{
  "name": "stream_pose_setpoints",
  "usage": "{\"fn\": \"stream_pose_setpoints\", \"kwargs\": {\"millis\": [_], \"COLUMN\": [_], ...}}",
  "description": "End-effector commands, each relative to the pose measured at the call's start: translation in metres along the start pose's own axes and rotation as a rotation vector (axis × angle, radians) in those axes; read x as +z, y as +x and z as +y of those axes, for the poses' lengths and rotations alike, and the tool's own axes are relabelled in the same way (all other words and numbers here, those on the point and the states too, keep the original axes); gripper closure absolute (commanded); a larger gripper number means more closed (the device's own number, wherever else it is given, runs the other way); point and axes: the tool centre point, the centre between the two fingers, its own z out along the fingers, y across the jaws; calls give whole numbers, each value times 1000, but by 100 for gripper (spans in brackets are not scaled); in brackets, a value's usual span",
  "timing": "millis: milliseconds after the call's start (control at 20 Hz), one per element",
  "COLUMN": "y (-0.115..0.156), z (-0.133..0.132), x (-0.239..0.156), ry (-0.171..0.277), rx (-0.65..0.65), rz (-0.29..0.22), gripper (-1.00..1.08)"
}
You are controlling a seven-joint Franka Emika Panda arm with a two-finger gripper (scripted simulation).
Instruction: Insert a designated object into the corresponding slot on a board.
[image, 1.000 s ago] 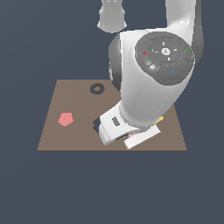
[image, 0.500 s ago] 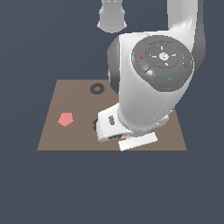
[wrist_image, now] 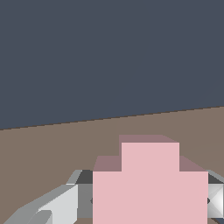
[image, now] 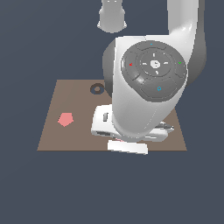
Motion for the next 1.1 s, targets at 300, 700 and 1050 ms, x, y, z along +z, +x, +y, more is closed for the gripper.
{"fn": "stream_pose_setpoints", "kwargs": {"millis": [300,700,1050], "y": [10,14,12], "z": [16,33,49], "x": [-2,-3,-4], "ry": [0,1,1], "rx": [366,711,1014], "rz": [1,1,1], "gripper": [108,108,108]}}
